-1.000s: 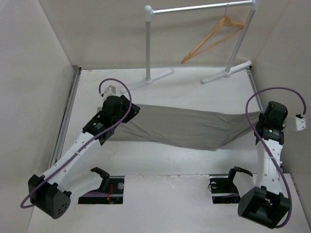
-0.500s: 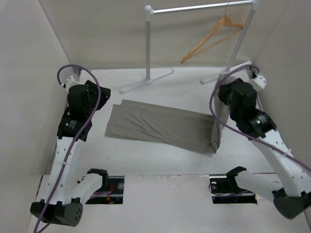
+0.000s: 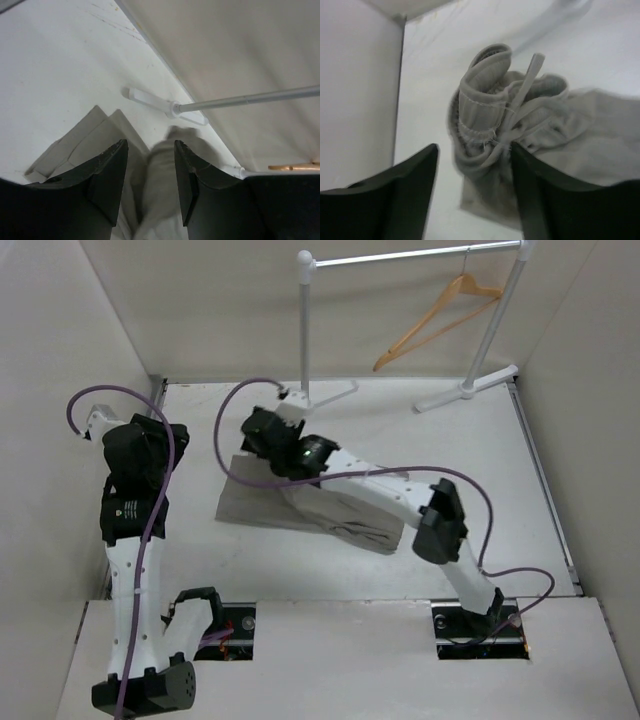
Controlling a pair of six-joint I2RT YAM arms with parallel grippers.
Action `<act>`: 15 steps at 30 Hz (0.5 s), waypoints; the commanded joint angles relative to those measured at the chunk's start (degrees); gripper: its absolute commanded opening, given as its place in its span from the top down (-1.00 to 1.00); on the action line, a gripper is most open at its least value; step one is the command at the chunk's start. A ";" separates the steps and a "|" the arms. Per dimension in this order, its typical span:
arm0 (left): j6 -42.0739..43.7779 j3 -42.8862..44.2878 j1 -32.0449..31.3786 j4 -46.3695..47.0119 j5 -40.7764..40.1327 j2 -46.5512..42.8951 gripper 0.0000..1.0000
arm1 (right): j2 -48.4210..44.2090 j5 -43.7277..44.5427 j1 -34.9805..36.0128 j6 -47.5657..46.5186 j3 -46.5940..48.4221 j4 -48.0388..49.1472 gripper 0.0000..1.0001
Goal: Place the trousers on the hanger
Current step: Fold the trousers at the center of the board.
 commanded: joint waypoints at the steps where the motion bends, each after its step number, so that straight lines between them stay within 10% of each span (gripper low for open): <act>1: 1.15 -0.20 1.10 -0.96 -3.72 -1.14 0.20 | 7.50 -5.12 4.42 3.93 10.09 -5.28 -0.46; 9: 1.68 -4.93 -0.47 -1.14 -6.46 0.97 0.13 | -13.53 -8.65 2.16 -0.81 -17.06 2.25 -0.38; 15: 2.82 -16.70 -9.08 1.93 -7.77 7.55 0.11 | -38.85 -17.68 -9.26 -3.10 -53.20 9.30 0.52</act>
